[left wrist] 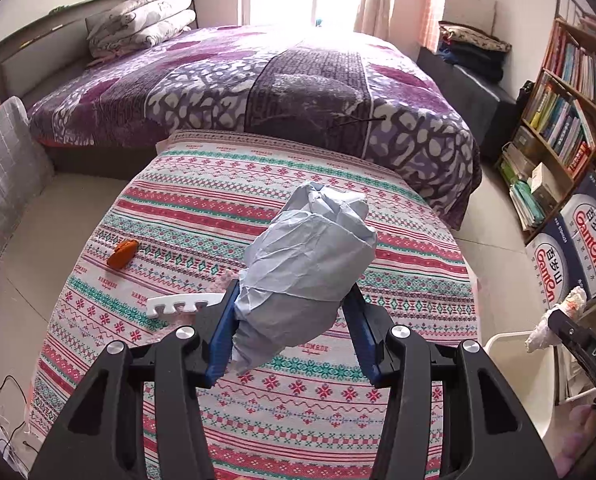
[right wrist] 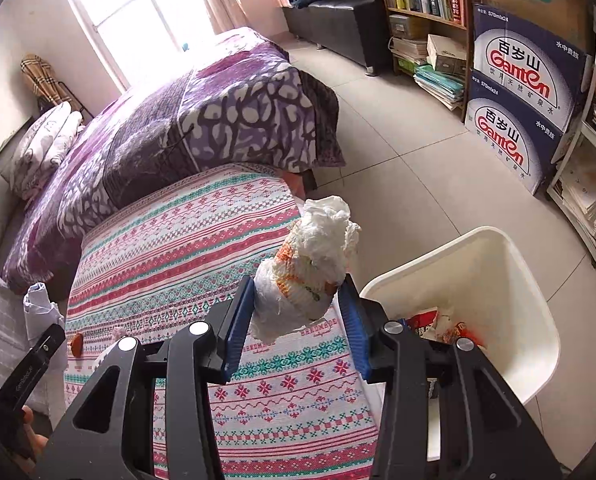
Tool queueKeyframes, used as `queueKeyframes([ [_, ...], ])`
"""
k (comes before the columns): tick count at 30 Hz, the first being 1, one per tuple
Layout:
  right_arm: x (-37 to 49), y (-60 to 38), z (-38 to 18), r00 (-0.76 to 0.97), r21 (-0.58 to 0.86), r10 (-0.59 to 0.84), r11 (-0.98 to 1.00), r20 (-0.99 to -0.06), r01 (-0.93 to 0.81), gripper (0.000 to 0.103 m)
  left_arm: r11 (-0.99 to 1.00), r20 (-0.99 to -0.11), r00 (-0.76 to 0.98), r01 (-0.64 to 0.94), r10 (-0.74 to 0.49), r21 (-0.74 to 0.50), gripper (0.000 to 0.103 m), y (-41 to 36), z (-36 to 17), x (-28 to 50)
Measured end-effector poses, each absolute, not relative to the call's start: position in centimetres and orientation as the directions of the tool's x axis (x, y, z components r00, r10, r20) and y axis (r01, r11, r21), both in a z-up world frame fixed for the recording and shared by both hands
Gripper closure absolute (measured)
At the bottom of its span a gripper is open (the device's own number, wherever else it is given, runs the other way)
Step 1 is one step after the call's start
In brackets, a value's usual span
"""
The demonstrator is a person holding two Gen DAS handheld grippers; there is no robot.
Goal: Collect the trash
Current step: 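Carry both items over the cream bin and open both tools to drop them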
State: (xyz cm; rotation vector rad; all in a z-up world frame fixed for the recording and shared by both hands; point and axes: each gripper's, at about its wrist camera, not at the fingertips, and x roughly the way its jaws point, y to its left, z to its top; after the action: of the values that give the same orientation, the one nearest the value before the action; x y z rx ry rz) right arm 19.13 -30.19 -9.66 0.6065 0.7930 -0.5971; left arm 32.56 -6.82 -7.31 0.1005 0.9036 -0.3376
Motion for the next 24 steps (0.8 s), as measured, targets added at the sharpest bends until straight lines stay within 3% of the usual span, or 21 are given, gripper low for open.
queueKeyframes([
  [13, 13.6, -36.3, -9.9, 0.495, 0.271, -0.31, 0.551, -0.812, 0.789, 0.059, 0.883, -0.788, 0.527, 0.468, -0.318, -0.044, 0.053, -15.1, -8.1, 28.7],
  [17, 11.7, -38.2, -9.8, 0.469, 0.269, -0.345, 0.492, -0.813, 0.828, 0.037, 0.855, -0.793, 0.503, 0.517, -0.343, -0.041, 0.053, -17.7, -8.6, 27.3],
  [24, 8.3, -41.2, -9.6, 0.444, 0.293, -0.384, 0.392, -0.81, 0.872, 0.029, 0.805, -0.8, 0.465, 0.591, -0.379, -0.038, 0.053, -21.9, -9.5, 24.7],
])
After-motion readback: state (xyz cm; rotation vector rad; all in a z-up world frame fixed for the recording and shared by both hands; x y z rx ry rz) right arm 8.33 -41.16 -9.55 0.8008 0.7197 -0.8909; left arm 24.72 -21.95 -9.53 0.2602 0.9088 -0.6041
